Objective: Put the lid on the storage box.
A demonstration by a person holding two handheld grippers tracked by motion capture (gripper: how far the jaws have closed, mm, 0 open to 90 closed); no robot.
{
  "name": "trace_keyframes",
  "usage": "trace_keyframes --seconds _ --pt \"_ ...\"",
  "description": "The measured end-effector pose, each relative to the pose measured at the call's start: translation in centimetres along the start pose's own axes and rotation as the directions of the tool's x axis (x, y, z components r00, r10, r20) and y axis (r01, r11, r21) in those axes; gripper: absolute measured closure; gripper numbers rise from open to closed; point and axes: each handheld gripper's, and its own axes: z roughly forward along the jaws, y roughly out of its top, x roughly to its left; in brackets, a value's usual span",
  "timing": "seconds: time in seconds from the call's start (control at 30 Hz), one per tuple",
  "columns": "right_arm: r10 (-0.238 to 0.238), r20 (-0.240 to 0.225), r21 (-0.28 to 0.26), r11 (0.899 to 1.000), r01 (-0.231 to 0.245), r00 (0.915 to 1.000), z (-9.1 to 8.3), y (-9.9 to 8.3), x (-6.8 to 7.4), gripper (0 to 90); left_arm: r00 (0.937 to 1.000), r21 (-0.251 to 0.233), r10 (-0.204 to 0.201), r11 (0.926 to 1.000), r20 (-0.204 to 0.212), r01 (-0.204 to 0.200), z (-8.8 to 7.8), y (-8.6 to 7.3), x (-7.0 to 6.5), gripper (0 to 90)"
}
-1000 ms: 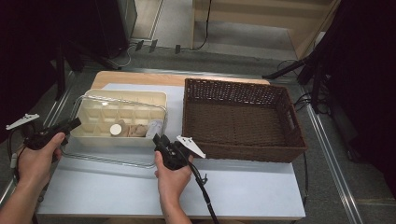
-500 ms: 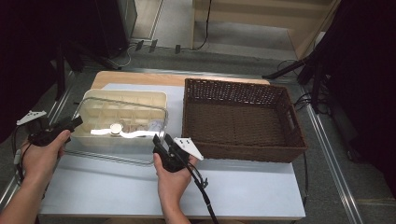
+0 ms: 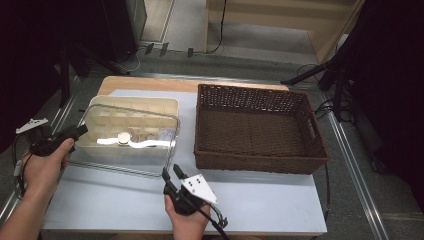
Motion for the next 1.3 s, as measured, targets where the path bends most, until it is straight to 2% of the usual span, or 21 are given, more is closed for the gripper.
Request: trace_keyframes --seconds 0.03,0.13,0.17,0.23,0.3,0.33,0.57,0.6,0.63,0.8,0.97,1.0,1.17,1.3 --pt "-0.036 -0.001 0.009 0.999 0.036 0.9993 -0.4 -0.8 0.6 58.3 1.0 -0.005 0.002 1.0 -0.003 -0.002 0.1 0.0 -0.1 53.0" --pt "-0.06 0.013 0.009 0.998 0.06 0.9981 -0.7 -1.4 1.0 56.6 1.0 -0.003 -0.003 1.0 0.005 0.003 0.1 0.0 -0.2 53.1" --pt "-0.083 0.038 0.016 0.996 0.082 0.9958 -0.6 -2.1 1.4 57.3 1.0 -0.002 -0.007 1.0 0.007 0.007 0.1 0.0 -0.3 52.9" --pt "-0.089 0.037 0.023 0.996 0.088 0.9954 -0.5 -2.4 1.4 57.4 0.9998 0.001 -0.013 0.9999 0.012 0.013 0.1 0.0 -0.2 53.0" --pt "-0.091 0.03 0.054 0.994 0.09 0.9954 -0.1 -3.0 1.7 58.6 0.9997 0.001 -0.018 0.9998 0.014 0.018 0.1 0.0 -0.2 52.9" --pt "-0.095 0.039 0.05 0.994 0.093 0.9947 0.2 -3.3 1.7 62.0 0.9996 0.0 -0.022 0.9998 0.02 0.022 0.1 0.0 -0.1 52.3" --pt "-0.079 0.051 0.017 0.997 0.078 0.9956 0.7 -2.9 1.5 65.0 0.9976 0.002 -0.038 0.9993 0.057 0.038 0.1 0.0 0.3 50.6" --pt "-0.06 0.054 0.017 0.998 0.06 0.9967 0.8 -2.8 1.5 65.1 0.9971 0.002 -0.039 0.9992 0.065 0.039 0.2 0.0 0.3 50.4" --pt "-0.051 0.059 0.014 0.999 0.05 0.997 1.0 -2.6 1.2 65.4 0.9974 0.002 -0.027 0.9996 0.067 0.027 0.1 0.0 0.3 49.3" --pt "-0.029 0.064 0.006 1.0 0.028 0.9976 1.7 -2.0 1.0 64.7 0.9958 -0.018 -0.018 0.9996 0.089 0.02 -0.1 0.0 0.9 48.8" --pt "-0.022 0.076 -0.004 1.0 0.022 0.9969 2.4 -1.3 0.7 63.3 0.994 -0.017 -0.021 0.9996 0.107 0.023 -0.1 0.1 1.4 47.1" --pt "-0.007 0.085 0.003 1.0 0.007 0.9963 2.9 -1.0 0.3 63.3 0.9929 -0.024 -0.019 0.9995 0.118 0.022 -0.1 0.0 1.6 46.7" --pt "-0.011 0.11 -0.002 1.0 0.012 0.9939 3.5 -0.4 -0.2 63.4 0.9886 -0.027 -0.025 0.9992 0.148 0.03 -0.1 0.0 2.2 46.7" --pt "-0.024 0.119 0.0 1.0 0.024 0.9926 4.0 0.2 -0.5 63.7 0.9884 -0.034 -0.043 0.9983 0.146 0.049 0.1 0.0 2.3 47.9"
